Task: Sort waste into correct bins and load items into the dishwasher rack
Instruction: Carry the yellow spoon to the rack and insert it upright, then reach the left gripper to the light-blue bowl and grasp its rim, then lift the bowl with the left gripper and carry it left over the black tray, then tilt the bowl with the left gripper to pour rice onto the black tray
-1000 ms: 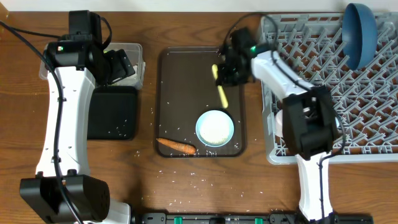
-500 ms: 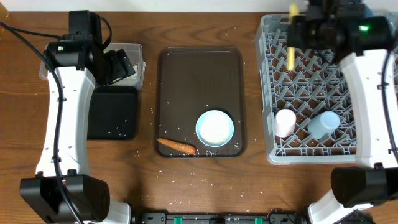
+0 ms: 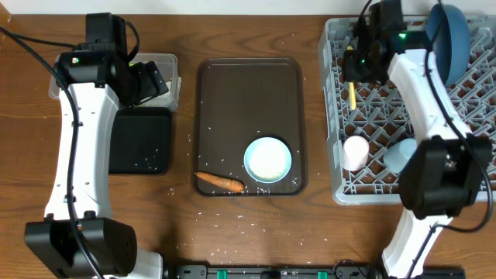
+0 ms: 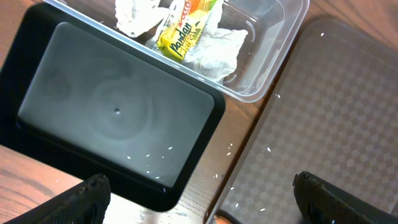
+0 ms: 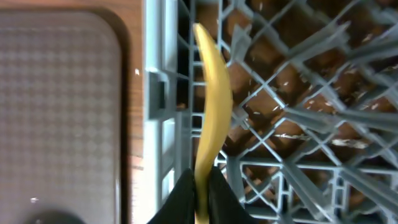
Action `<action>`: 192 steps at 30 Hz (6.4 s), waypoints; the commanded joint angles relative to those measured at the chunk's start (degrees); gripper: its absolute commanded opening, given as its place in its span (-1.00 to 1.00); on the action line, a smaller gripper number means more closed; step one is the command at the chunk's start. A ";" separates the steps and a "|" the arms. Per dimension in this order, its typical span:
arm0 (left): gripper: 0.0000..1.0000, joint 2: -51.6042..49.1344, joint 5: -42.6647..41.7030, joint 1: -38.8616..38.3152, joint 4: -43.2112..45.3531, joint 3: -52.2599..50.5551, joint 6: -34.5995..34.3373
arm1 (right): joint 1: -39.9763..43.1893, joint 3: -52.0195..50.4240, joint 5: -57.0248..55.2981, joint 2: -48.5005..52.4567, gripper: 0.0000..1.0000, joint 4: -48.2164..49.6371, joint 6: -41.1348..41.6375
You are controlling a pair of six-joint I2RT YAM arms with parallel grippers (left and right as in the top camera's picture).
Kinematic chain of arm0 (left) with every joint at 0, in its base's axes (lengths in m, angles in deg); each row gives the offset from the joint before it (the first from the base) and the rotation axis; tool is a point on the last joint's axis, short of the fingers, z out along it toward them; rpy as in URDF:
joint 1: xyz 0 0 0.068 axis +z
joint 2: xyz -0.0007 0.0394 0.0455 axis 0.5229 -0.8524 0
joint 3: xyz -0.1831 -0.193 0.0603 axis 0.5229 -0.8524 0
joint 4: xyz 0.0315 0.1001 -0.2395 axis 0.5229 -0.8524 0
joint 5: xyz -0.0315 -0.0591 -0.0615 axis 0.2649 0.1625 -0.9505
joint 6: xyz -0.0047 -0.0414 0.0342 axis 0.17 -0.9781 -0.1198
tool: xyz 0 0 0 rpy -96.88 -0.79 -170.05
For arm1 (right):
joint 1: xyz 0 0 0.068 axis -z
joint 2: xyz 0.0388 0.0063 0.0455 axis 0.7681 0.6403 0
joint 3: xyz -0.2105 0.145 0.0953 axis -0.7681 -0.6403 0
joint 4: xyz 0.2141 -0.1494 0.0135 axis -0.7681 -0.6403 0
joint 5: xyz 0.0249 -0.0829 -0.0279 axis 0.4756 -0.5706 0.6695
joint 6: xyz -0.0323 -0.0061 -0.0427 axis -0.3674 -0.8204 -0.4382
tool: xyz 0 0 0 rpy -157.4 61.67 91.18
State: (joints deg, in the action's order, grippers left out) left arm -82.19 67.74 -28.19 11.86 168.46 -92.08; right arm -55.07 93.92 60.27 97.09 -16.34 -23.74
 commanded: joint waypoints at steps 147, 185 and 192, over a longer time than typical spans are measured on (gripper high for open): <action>-0.88 -20.33 -90.58 38.82 -2.71 -14.49 19.17 | 17.20 4.66 5.40 -17.42 0.69 -17.88 -3.96; -0.88 -16.76 -89.74 36.54 -13.60 -13.90 28.11 | 17.18 4.66 5.40 -17.42 0.71 -17.92 -5.92; -0.88 -8.17 -83.58 25.88 -11.47 -11.93 28.98 | 17.18 4.66 5.44 -17.42 0.72 -17.22 -5.86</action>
State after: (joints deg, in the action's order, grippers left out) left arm -95.63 -18.86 2.69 -0.33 154.36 -64.82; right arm -37.72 98.55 65.82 80.87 -33.81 -28.33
